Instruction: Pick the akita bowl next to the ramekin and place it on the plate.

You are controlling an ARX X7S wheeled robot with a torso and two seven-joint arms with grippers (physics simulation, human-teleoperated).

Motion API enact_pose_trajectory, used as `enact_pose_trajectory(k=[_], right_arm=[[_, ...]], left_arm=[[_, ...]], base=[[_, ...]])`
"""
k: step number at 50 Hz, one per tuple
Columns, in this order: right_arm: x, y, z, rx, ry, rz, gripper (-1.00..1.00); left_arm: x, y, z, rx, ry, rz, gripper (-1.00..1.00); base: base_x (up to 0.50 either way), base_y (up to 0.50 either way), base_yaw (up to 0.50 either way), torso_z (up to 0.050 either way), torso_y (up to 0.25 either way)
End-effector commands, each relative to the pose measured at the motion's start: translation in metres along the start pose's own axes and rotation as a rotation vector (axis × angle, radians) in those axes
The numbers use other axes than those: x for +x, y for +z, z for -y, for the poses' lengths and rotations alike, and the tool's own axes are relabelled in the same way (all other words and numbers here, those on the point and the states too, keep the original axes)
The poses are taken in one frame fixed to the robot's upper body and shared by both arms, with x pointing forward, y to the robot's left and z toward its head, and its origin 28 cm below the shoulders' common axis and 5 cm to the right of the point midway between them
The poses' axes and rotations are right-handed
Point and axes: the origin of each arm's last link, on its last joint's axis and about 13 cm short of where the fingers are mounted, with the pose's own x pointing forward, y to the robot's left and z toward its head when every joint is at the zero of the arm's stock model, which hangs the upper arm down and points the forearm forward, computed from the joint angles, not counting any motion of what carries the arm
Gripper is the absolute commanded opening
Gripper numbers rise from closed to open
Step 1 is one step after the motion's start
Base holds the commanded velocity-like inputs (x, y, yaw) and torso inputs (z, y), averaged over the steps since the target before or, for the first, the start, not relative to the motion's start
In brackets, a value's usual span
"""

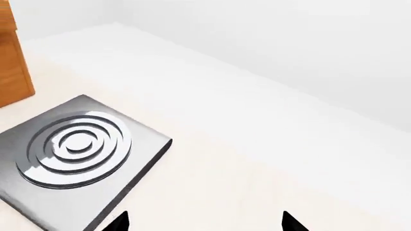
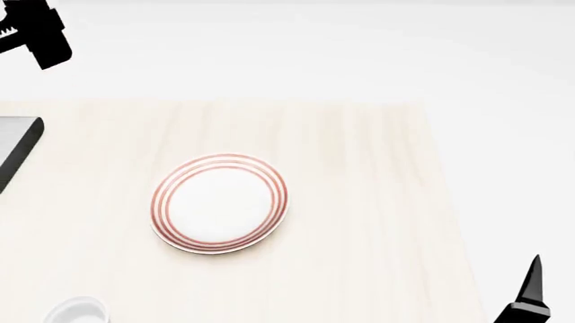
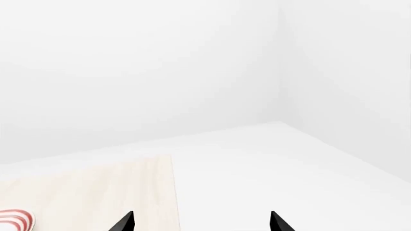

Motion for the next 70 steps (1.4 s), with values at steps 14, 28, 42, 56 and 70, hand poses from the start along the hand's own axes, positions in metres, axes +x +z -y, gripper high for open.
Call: enact_pose_trajectory(k=[14,28,42,56,70], right_arm=[[0.000,-0.001,0.003,0.009,-0.022,0.007,1.00],[0.000,-0.002,0.004,0.008,-0.023,0.009,1.00],[-0.001,0.000,0.003,0.005,-0.026,0.010,1.00],[-0.001,-0.001,0.003,0.006,-0.028,0.010,1.00],[0.001,0.000,0.003,0.007,-0.029,0.011,1.00]], left_arm=[[0.011,0.035,0.002,-0.124,0.318,-0.372,1.00],[0.006,0.055,-0.002,0.068,0.359,-0.222,1.00],[0.010,0.050,-0.015,0.222,0.253,-0.107,1.00],[0.013,0.044,-0.018,0.220,0.155,-0.141,1.00],[0.020,0.035,-0.025,0.208,0.163,-0.276,1.00]], base=[[0.00,0.00,0.00,0.000,0.000],[0.00,0.00,0.00,0.000,0.000],[0.00,0.00,0.00,0.000,0.000],[0.00,0.00,0.00,0.000,0.000],[0.00,0.00,0.00,0.000,0.000]])
